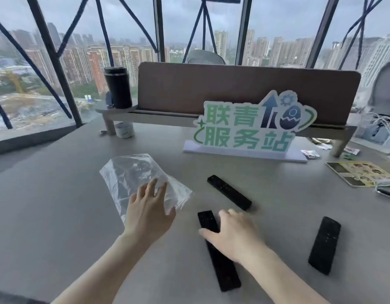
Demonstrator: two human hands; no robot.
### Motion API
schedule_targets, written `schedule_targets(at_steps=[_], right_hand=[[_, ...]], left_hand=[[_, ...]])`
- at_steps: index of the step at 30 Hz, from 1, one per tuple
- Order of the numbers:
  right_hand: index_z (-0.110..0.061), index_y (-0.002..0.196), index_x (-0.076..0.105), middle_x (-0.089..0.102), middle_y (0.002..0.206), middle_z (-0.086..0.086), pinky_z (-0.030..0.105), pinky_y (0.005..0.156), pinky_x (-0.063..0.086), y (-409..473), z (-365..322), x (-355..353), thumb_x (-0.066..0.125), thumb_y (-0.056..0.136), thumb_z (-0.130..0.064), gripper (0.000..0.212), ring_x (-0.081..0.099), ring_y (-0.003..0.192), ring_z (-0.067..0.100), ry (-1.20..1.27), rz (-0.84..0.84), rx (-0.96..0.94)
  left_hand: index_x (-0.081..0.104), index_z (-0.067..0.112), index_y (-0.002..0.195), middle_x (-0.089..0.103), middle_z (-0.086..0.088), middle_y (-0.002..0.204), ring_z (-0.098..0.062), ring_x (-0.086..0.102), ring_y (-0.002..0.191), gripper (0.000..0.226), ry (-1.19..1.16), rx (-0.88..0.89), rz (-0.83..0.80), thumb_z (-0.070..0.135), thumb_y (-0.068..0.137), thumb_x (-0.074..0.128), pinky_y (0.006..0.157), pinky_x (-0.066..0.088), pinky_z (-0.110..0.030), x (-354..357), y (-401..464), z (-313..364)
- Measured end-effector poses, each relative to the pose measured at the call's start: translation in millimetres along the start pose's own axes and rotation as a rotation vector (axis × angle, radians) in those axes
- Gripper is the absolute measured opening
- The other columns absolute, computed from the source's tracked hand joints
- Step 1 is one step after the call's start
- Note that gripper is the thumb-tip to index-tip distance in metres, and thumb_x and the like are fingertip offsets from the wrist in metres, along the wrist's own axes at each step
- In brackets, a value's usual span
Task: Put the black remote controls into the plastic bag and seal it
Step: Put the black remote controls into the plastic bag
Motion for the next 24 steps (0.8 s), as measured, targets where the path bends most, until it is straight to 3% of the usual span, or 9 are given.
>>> schedule_targets(at_steps=[4, 6, 8, 10, 12, 14, 18, 21, 24], right_hand=[[-0.015, 0.103, 0.057, 0.067, 0.109, 0.004, 0.036, 0.074, 0.037, -26, 1, 7, 0.053, 0.078, -0.057, 0.049, 0.061, 0.101, 0.029, -0.073, -0.077, 0.098], [-0.018, 0.092, 0.054, 0.066, 0.099, 0.002, 0.036, 0.072, 0.037, -37, -2, 9, 0.054, 0.076, -0.05, 0.036, 0.059, 0.09, 0.029, -0.051, -0.151, 0.105], [-0.019, 0.089, 0.049, 0.059, 0.092, 0.0, 0.037, 0.073, 0.038, -42, 1, 8, 0.054, 0.076, -0.049, 0.033, 0.061, 0.093, 0.029, -0.05, -0.192, 0.111], [-0.022, 0.089, 0.046, 0.065, 0.088, 0.0, 0.035, 0.071, 0.044, -46, 10, 4, 0.054, 0.077, -0.046, 0.028, 0.068, 0.089, 0.029, 0.092, -0.195, 0.136], [-0.019, 0.087, 0.046, 0.073, 0.075, 0.007, 0.029, 0.054, 0.049, -49, 16, 0, 0.057, 0.082, -0.036, 0.021, 0.069, 0.057, 0.029, 0.482, -0.215, 0.139], [-0.011, 0.088, 0.05, 0.07, 0.064, 0.011, 0.021, 0.039, 0.042, -49, 19, -10, 0.059, 0.09, -0.025, 0.017, 0.059, 0.037, 0.025, 0.78, -0.245, 0.126], [-0.014, 0.091, 0.061, 0.071, 0.074, 0.009, 0.018, 0.036, 0.035, -28, 0, -16, 0.06, 0.093, -0.028, 0.015, 0.057, 0.041, 0.019, 0.835, -0.351, 0.081], [-0.014, 0.095, 0.066, 0.066, 0.089, 0.011, 0.024, 0.043, 0.043, -8, -30, -11, 0.059, 0.095, -0.024, 0.013, 0.06, 0.054, 0.02, 1.162, -0.387, 0.051], [-0.016, 0.099, 0.069, 0.07, 0.091, 0.007, 0.026, 0.043, 0.045, -2, -20, -12, 0.056, 0.094, -0.019, 0.014, 0.061, 0.053, 0.019, 1.201, -0.174, 0.102]], left_hand=[[0.067, 0.018, 0.102, 0.064, -0.006, 0.108, -0.033, 0.059, 0.098, 0.03, 0.036, 0.018, 0.009, 0.028, 0.074, 0.069, 0.077, 0.051, -0.043, 0, -16, -19], [0.069, 0.016, 0.078, 0.062, -0.005, 0.086, -0.032, 0.061, 0.079, 0.002, 0.078, 0.036, -0.016, 0.014, 0.076, 0.068, 0.061, 0.051, -0.039, -3, -20, -21], [0.063, 0.012, 0.071, 0.056, -0.005, 0.08, -0.032, 0.06, 0.069, 0.012, 0.057, 0.036, -0.019, 0.01, 0.082, 0.06, 0.053, 0.045, -0.036, -14, -18, -15], [0.063, 0.011, 0.076, 0.054, -0.006, 0.081, -0.034, 0.061, 0.068, 0.022, -0.036, 0.057, 0.021, 0.021, 0.091, 0.05, 0.054, 0.038, -0.033, -19, -15, -7], [0.066, 0.011, 0.082, 0.055, -0.007, 0.082, -0.035, 0.062, 0.07, 0.028, -0.133, 0.101, 0.046, 0.028, 0.093, 0.046, 0.055, 0.038, -0.032, -24, -14, 8], [0.065, 0.01, 0.085, 0.056, -0.008, 0.083, -0.036, 0.063, 0.071, 0.028, -0.193, 0.163, 0.062, 0.027, 0.094, 0.045, 0.056, 0.039, -0.033, -30, -16, 26], [0.064, 0.012, 0.085, 0.056, -0.004, 0.081, -0.031, 0.062, 0.071, 0.027, -0.284, 0.176, 0.076, 0.028, 0.094, 0.045, 0.057, 0.04, -0.032, -41, -16, 50], [0.061, 0.011, 0.078, 0.054, -0.004, 0.078, -0.03, 0.058, 0.068, 0.029, -0.327, 0.15, 0.079, 0.029, 0.094, 0.044, 0.056, 0.04, -0.034, -45, -14, 55], [0.059, 0.009, 0.074, 0.056, -0.007, 0.078, -0.031, 0.054, 0.066, 0.032, -0.356, 0.086, 0.084, 0.028, 0.094, 0.044, 0.056, 0.04, -0.035, -45, -9, 47]])
Point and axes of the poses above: each hand's wrist, its own y-axis towards the middle knuckle, its own x-axis out of the palm, z = x × y, the point moved 5 cm from there along y, towards the middle knuckle
